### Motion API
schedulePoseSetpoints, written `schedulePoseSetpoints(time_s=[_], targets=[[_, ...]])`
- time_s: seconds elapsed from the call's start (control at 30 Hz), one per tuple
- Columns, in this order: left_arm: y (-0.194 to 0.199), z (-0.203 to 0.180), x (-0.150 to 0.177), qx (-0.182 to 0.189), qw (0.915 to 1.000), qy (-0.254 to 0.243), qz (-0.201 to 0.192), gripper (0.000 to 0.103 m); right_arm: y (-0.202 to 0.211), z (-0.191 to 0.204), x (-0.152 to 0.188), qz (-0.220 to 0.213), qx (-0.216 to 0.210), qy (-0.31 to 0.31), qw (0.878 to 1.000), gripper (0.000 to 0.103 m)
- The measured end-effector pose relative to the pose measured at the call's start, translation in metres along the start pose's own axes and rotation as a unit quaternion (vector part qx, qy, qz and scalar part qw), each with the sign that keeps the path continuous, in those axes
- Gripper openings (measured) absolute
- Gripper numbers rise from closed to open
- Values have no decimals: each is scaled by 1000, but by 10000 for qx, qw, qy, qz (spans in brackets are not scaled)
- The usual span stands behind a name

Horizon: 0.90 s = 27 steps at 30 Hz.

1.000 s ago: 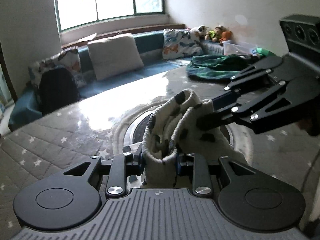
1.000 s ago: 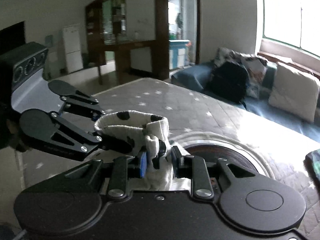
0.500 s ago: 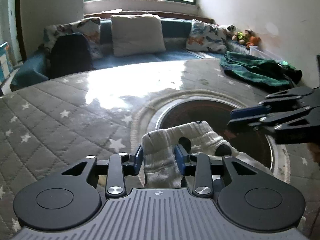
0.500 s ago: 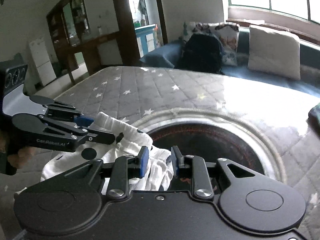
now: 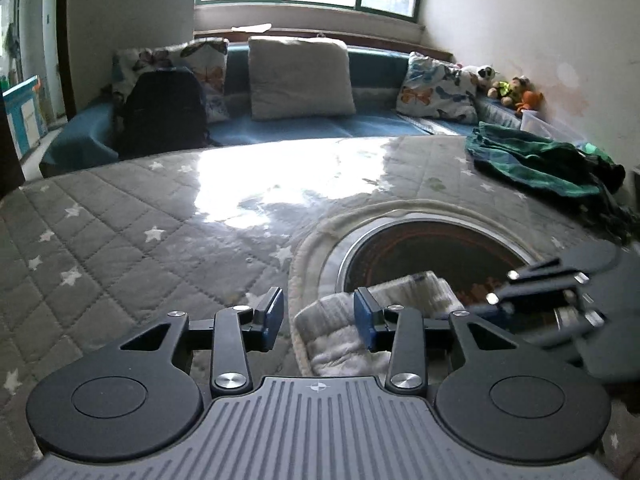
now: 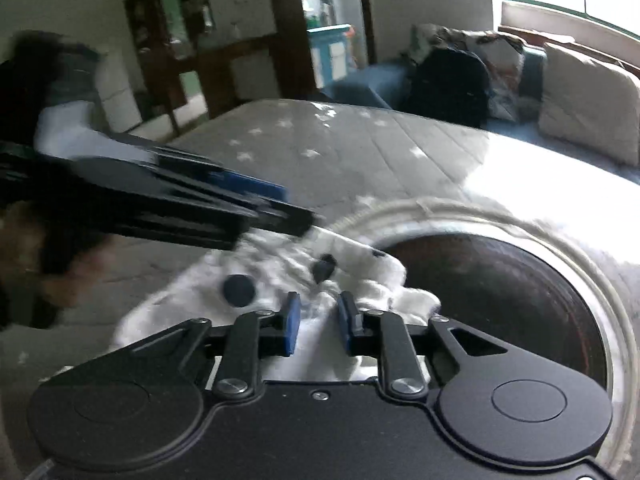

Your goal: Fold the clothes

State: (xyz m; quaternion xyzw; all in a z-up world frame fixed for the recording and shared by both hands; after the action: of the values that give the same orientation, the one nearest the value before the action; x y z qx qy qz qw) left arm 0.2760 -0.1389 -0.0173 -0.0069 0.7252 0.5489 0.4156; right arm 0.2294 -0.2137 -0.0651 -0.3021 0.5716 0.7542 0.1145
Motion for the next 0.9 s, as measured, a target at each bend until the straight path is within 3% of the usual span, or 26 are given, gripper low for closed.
schedulePoseSetpoints(time_s=[0.27, 0.57, 0.77, 0.9], targets=[[49, -19, 38, -123, 9996, -183, -178, 40, 15, -2, -7, -123, 83, -147, 9998, 15], [100, -72, 98, -234, 9957, -701, -557, 40, 44, 41, 13, -121, -173, 560, 9982, 15], [85, -77, 133, -76, 9981, -572, -193, 38, 32, 38, 22, 66, -90, 452, 9989, 21], [67, -65, 151, -27, 9994, -302, 176, 32, 19, 12, 22, 254, 323, 245, 9989, 29]])
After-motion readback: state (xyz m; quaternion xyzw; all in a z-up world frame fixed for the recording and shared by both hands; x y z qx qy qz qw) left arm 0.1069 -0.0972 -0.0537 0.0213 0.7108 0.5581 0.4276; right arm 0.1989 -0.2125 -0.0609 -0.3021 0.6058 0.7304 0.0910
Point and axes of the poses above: each gripper's, at about its wrist camera, not at the fingertips, and y roughly against the way its jaws point, z to its left, x to its underside, the point moved 10 cm from there along -y, roughly the way its jaws point, and after that the axes turned 14 degrees about z, right-handed, at the moved point
